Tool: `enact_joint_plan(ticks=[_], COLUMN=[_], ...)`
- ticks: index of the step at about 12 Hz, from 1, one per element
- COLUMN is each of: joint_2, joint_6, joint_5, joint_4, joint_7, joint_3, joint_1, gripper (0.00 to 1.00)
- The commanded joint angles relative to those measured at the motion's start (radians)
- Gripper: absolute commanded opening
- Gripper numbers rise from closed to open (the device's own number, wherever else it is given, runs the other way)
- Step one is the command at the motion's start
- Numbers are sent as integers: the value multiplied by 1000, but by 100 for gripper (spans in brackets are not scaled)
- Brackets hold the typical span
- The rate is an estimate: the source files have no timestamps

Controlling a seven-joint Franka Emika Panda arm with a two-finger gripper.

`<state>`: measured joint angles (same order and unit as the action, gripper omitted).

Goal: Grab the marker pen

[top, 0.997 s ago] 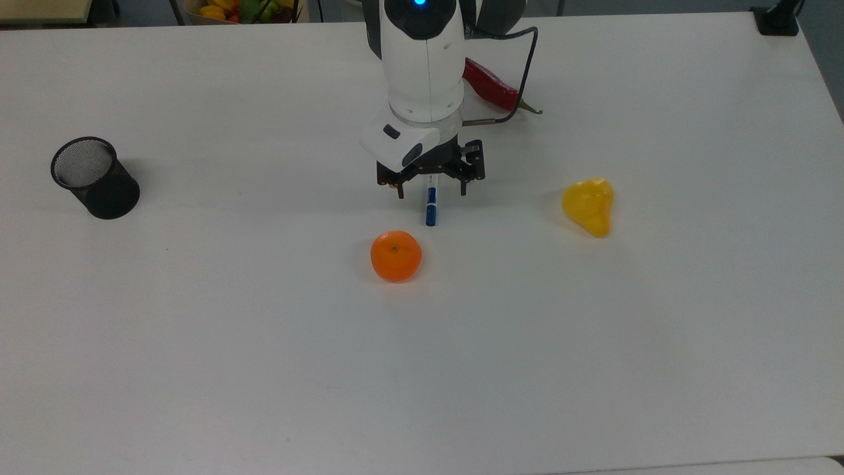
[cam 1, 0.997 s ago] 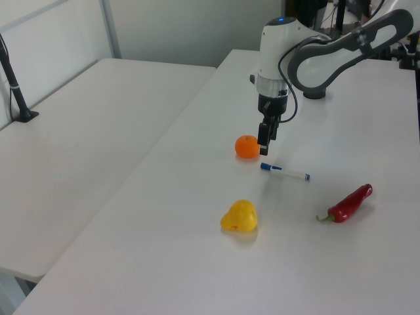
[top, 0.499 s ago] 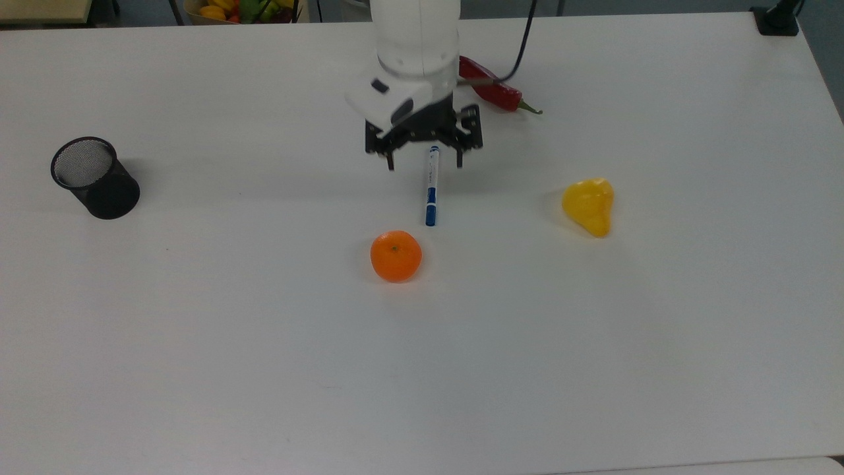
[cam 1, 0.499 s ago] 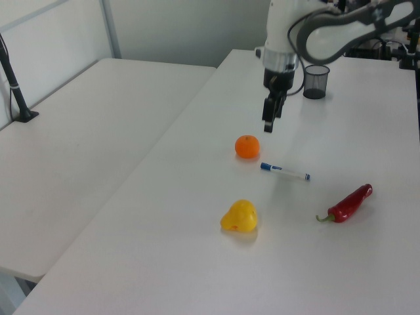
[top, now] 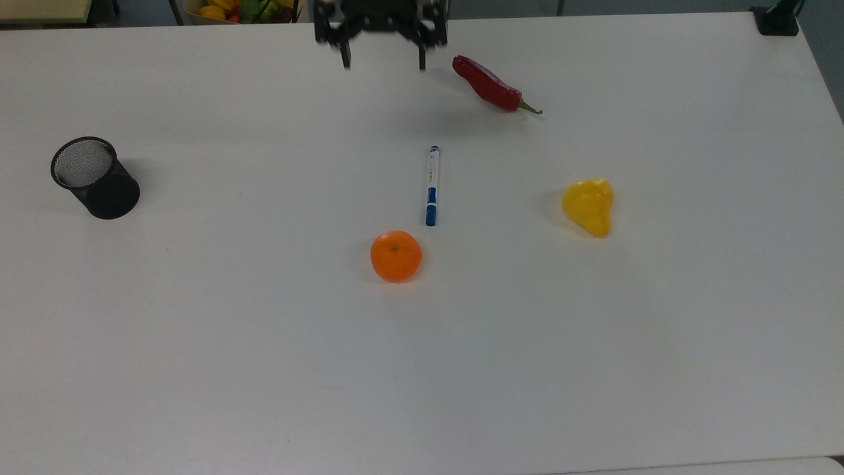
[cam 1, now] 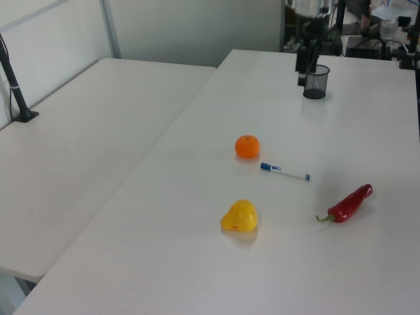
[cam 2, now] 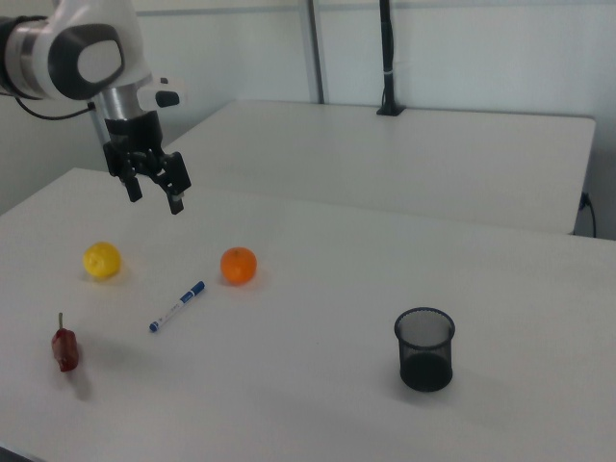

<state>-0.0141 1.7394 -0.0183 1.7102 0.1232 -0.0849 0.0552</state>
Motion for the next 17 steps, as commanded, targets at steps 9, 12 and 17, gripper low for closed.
enact_joint_plan(ticks=[9, 12, 17], joint_2=[126, 89, 48], joint_6=[-112, -43, -29], joint_5=[-3, -5, -45], joint_4=[13, -23, -80], joint_7=[-14, -100, -106], joint_3=[59, 68, 74], joint_1=[-6, -12, -54], gripper=[100, 100, 100])
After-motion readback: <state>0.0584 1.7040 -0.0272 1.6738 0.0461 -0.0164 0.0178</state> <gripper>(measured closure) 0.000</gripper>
